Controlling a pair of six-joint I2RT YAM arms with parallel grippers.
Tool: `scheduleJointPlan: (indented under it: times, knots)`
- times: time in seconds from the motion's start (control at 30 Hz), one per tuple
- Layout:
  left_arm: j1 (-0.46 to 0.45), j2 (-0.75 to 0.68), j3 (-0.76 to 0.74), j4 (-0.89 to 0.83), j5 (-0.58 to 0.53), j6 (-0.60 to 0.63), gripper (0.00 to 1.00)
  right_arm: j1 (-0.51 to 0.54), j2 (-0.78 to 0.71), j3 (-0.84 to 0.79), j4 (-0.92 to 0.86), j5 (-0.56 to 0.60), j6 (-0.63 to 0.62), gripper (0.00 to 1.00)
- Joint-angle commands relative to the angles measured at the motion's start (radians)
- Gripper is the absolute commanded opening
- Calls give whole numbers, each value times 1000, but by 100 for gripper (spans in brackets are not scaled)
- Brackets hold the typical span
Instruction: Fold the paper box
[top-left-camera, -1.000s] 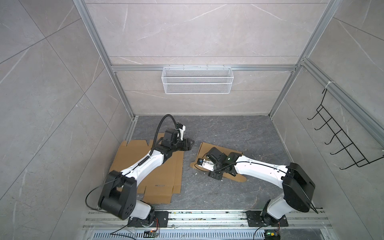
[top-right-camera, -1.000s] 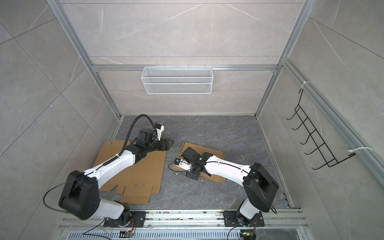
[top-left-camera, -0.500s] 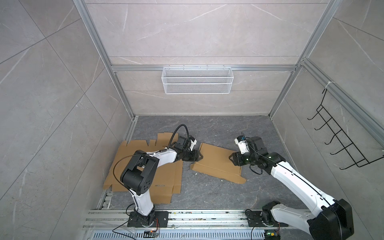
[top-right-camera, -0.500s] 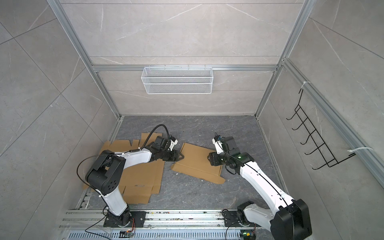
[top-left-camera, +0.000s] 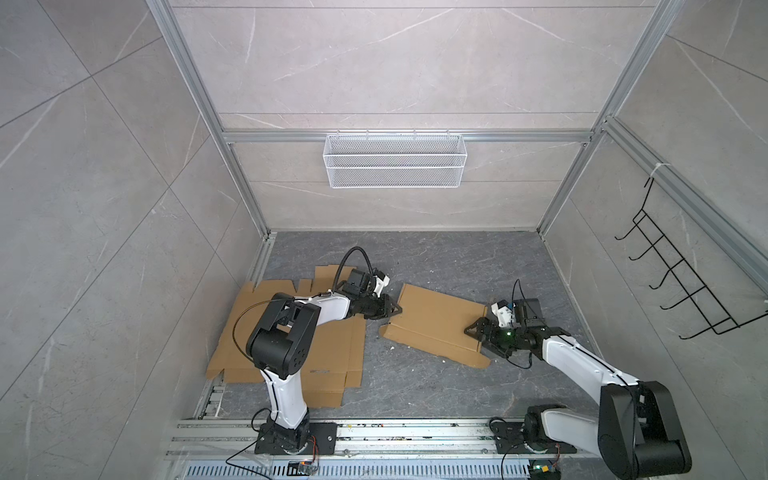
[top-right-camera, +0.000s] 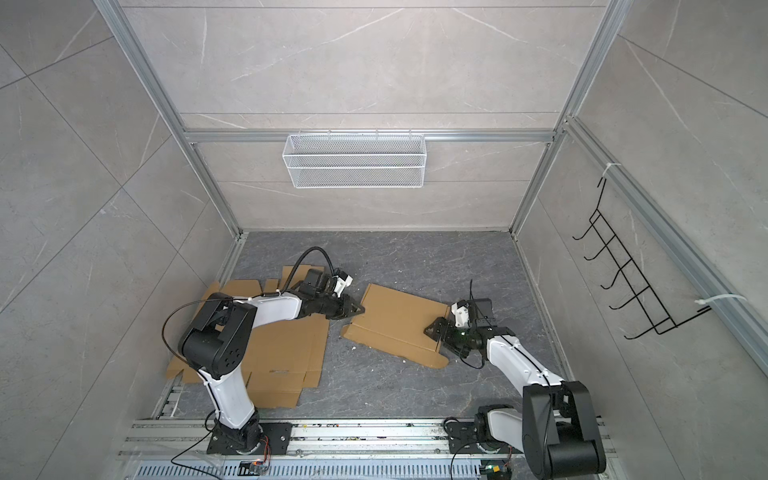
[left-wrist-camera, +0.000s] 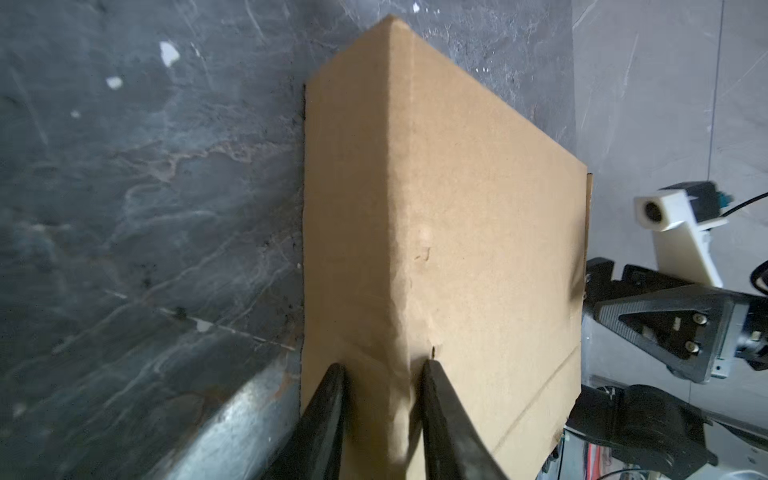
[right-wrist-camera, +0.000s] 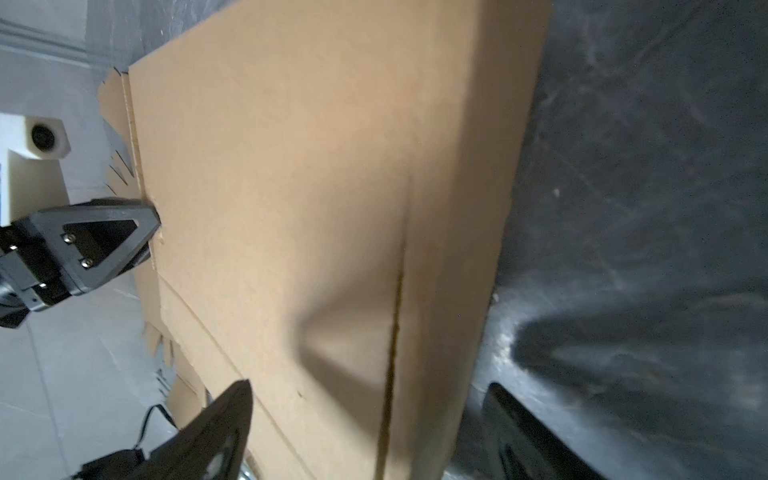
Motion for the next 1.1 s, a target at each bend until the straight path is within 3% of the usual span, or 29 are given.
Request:
scheduleJointPlan:
  times: [0.0, 0.2, 0.4, 0.5, 0.6, 0.87, 0.97, 1.07]
  knots:
    - [38, 109, -37, -160, -180, -29, 29, -2, 18, -24, 86, -41, 57, 95]
    - [68, 133, -30, -175, -169, -36, 27, -2, 88, -60, 233, -99, 101, 98]
    - [68, 148, -16, -183, -164, -24, 27, -2, 215, -54, 433, -214, 138, 92]
    - [68, 143, -12, -182, -161, -18, 29, -4, 246, -43, 495, -269, 145, 86]
    - [67, 105, -13, -167, -127, -28, 38, -2, 249, -42, 543, -312, 181, 74]
    - [66, -283, -71, -31, -97, -27, 67, -5, 163, -41, 539, -350, 336, 60]
    - [29, -432, -83, -63, -208, 121, 72, -6, 168, -16, 527, -385, 405, 55]
    - [-78, -555, -73, -153, -350, 352, 74, -6, 174, 9, 501, -407, 475, 50]
